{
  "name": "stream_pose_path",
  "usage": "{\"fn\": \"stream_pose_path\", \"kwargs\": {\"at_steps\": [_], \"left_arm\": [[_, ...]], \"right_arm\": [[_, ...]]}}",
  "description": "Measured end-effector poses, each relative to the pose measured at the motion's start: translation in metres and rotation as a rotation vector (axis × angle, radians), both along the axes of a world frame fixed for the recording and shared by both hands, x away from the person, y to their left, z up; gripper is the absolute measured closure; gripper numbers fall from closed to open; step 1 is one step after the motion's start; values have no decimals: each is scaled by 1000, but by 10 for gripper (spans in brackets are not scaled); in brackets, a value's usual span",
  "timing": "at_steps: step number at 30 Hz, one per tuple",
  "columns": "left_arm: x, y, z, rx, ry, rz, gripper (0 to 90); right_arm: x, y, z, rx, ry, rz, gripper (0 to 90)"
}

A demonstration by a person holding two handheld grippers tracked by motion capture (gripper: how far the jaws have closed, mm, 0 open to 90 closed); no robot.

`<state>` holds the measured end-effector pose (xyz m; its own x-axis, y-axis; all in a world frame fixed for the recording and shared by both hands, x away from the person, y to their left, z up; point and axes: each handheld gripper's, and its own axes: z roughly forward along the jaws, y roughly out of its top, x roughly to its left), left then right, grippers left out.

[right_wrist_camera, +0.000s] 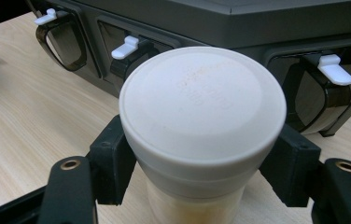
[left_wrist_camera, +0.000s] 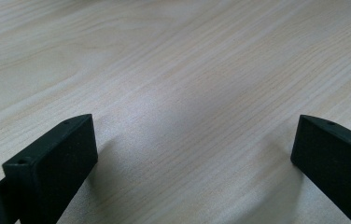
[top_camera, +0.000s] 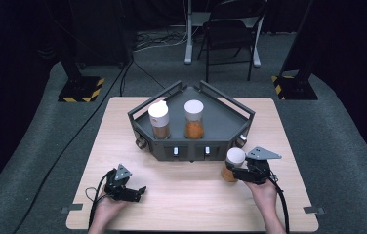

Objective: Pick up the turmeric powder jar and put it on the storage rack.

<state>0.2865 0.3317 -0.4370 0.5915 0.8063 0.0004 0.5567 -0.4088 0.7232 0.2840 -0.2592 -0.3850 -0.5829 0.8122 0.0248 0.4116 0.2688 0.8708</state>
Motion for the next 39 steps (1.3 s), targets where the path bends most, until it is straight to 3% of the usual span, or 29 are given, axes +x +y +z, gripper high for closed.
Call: {"fn": "stream_pose_path", "kwargs": {"at_steps": [4,11,39], "left_arm": [[0,0,0,0,0,0,6],[0,0,0,0,0,0,5],[0,0,0,-1,0,0,5]], "right_arm": [[1,4,4,-15,3,-4,334],[1,4,13,4,-2,-3,333],[2,9,73,6,-69,-2,333]]}}
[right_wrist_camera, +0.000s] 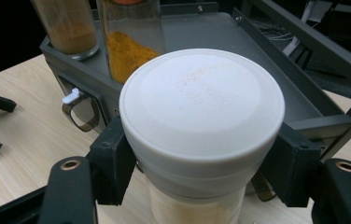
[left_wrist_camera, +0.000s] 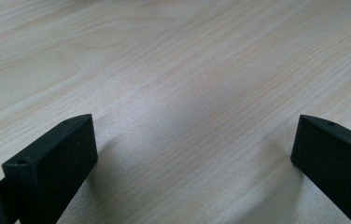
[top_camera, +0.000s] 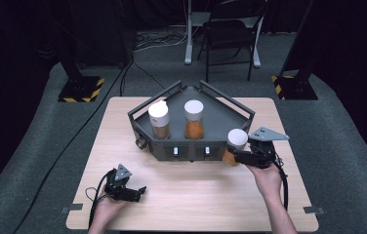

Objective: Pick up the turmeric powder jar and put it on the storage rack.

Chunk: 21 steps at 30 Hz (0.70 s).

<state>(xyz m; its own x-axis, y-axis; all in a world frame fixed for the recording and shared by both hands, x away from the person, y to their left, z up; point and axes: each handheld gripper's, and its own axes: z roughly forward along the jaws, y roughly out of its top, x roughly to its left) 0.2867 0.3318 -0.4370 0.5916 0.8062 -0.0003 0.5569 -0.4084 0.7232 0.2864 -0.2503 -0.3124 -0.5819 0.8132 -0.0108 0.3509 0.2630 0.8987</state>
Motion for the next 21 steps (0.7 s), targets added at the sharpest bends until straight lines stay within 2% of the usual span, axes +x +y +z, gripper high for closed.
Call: {"fn": "stream_pose_path", "kwargs": {"at_steps": [9,21], "left_arm": [[0,0,0,0,0,0,6],[0,0,0,0,0,0,5]], "right_arm": [[0,3,12,9,-25,-5,333],[6,1,32,31,-32,-6,333]]}}
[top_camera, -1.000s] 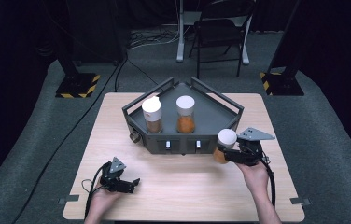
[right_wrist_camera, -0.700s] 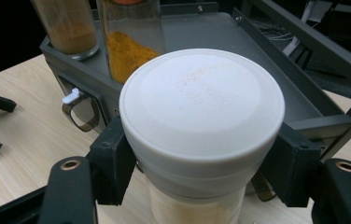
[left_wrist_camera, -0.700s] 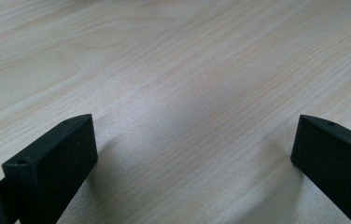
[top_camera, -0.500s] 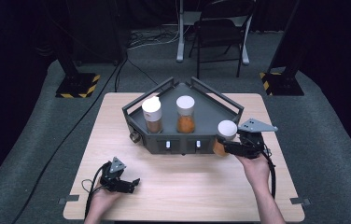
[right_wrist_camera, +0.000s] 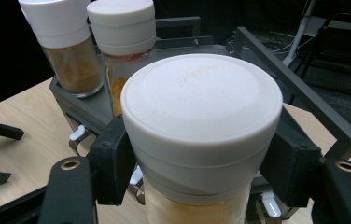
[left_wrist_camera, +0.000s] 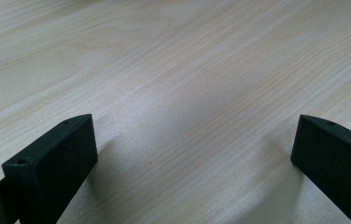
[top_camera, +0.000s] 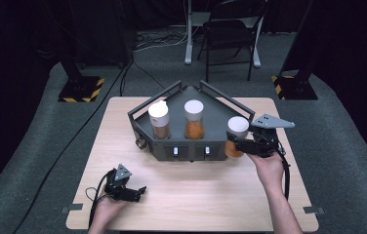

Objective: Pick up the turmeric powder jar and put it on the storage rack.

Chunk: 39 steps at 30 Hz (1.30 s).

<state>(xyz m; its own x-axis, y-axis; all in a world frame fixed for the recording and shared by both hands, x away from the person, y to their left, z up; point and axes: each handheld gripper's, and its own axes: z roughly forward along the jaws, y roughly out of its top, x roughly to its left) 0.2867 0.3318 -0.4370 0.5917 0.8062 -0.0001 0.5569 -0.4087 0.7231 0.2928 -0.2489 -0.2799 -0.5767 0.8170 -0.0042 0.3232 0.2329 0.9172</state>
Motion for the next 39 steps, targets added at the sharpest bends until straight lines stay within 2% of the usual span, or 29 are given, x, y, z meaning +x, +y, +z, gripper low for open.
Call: {"fn": "stream_pose_path", "kwargs": {"at_steps": [11,22,26,32,39], "left_arm": [[0,0,0,0,0,0,6],[0,0,0,0,0,0,5],[0,0,0,0,0,0,5],[0,0,0,0,0,0,6],[0,0,0,0,0,0,5]], "right_arm": [[5,4,12,3,-11,-5,333],[24,13,13,12,7,-24,333],[33,13,14,36,25,-32,333],[47,19,18,31,43,-49,333],[58,30,23,2,52,-66,333]]}}
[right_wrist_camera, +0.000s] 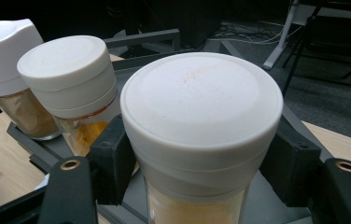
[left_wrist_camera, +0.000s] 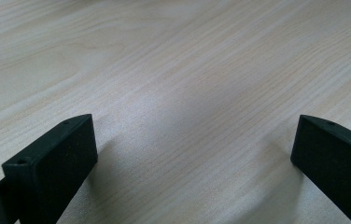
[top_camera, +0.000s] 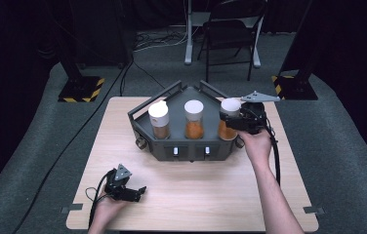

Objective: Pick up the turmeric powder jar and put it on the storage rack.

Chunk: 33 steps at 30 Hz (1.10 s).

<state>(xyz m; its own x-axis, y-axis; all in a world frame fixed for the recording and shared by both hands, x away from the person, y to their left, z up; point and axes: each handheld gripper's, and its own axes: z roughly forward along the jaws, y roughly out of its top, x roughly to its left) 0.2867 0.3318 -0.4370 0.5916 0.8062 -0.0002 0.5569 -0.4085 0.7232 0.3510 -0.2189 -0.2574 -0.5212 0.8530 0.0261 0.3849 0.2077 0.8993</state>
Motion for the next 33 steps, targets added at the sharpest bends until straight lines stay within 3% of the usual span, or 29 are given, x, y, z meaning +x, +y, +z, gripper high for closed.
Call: {"fn": "stream_pose_path", "kwargs": {"at_steps": [14,21,33], "left_arm": [[0,0,0,0,0,-2,5],[0,0,0,0,0,-1,5],[0,0,0,0,0,-1,5]], "right_arm": [[14,11,-4,-31,45,-16,332],[12,3,-9,-10,33,-12,332],[14,3,-6,-27,43,3,323]]}}
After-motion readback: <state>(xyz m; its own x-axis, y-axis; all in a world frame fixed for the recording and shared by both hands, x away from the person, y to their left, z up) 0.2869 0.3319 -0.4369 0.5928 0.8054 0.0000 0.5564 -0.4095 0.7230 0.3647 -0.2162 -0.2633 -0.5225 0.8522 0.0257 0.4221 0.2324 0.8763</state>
